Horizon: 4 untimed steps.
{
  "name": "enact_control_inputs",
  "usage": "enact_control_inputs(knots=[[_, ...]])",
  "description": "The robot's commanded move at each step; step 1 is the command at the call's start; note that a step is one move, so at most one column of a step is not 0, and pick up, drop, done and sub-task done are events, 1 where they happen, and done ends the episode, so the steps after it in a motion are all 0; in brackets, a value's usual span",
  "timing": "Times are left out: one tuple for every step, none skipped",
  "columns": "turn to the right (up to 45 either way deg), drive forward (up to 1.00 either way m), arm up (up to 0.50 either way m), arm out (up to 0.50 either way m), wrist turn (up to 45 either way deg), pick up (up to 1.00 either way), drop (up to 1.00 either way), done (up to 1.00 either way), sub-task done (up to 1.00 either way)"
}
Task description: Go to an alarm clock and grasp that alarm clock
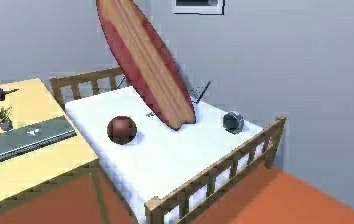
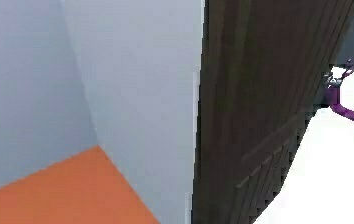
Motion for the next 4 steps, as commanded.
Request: enact_control_inputs(knots=[[45.0, 0.00, 0.00, 0.00, 0.0, 0.00, 0.00, 0.00, 0.00], [0.0, 1.00, 0.00, 0.00, 0.0, 0.00, 0.00, 0.00, 0.00], [6.0, 0.00, 0.00, 0.00, 0.0, 0.00, 0.00, 0.00, 0.00], [0.0, 0.05, 0.00, 0.00, 0.0, 0.00, 0.00, 0.00, 0.00]])
